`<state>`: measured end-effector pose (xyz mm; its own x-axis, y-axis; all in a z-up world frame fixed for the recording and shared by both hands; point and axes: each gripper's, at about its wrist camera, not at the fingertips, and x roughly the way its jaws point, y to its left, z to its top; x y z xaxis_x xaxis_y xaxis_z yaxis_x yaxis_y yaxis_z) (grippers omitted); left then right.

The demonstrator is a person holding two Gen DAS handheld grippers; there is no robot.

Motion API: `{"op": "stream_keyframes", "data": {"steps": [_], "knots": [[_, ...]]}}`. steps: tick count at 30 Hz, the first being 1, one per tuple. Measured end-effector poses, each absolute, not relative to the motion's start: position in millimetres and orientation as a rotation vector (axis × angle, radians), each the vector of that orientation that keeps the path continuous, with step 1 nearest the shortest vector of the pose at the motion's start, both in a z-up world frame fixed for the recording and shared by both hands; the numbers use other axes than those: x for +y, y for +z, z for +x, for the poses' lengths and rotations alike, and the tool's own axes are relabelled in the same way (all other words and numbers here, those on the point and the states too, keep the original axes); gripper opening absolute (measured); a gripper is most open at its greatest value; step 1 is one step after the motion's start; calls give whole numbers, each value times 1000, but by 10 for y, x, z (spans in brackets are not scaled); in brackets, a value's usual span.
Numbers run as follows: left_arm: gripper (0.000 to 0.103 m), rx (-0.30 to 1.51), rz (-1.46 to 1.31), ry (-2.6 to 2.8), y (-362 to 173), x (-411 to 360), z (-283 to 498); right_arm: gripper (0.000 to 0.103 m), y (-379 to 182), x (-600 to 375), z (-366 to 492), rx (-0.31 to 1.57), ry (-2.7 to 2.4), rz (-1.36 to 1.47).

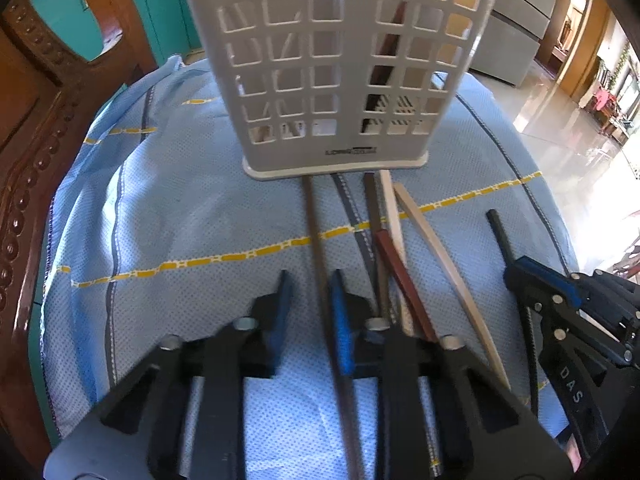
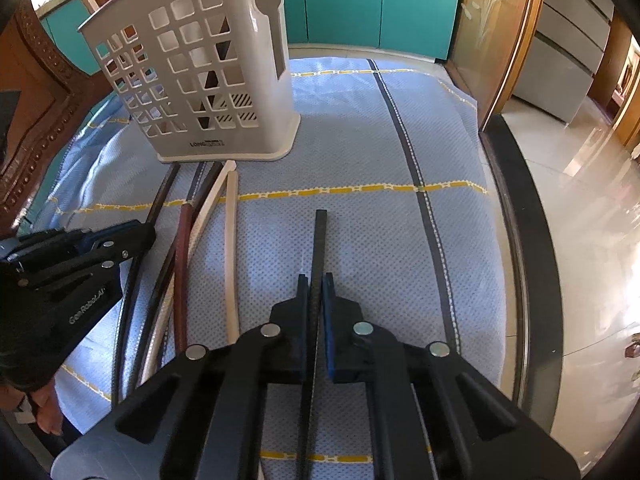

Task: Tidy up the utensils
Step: 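Lift both held chopsticks and carry them above the white basket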

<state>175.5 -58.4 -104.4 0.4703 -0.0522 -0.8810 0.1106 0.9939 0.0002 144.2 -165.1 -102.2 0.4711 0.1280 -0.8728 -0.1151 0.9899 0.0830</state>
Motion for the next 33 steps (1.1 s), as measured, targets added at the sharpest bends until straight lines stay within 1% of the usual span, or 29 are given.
{"op": "stream_keyframes", "data": {"steps": [4,7,15,22,27,33], "knots": [[7,1069,37,-92,-1036,-575,1738,7,-978,-1642,1419,1049,165,24],[7,1040,12,-82,-952,-531,1711,7,-858,-1654,1370,1000,169,28],[7,889,-21,-76,-481,-376,1492,7,-310,-1829,1143,810,258,96],[7,711,-48,-120,126,-277,1112,7,355,-2082,817,597,346,195],[7,577,-57,-154,692,-190,896,7,886,-2216,754,466,359,238],[7,461,-112,-159,1276,-38,893,7,1373,-2223,1029,404,397,281]]}}
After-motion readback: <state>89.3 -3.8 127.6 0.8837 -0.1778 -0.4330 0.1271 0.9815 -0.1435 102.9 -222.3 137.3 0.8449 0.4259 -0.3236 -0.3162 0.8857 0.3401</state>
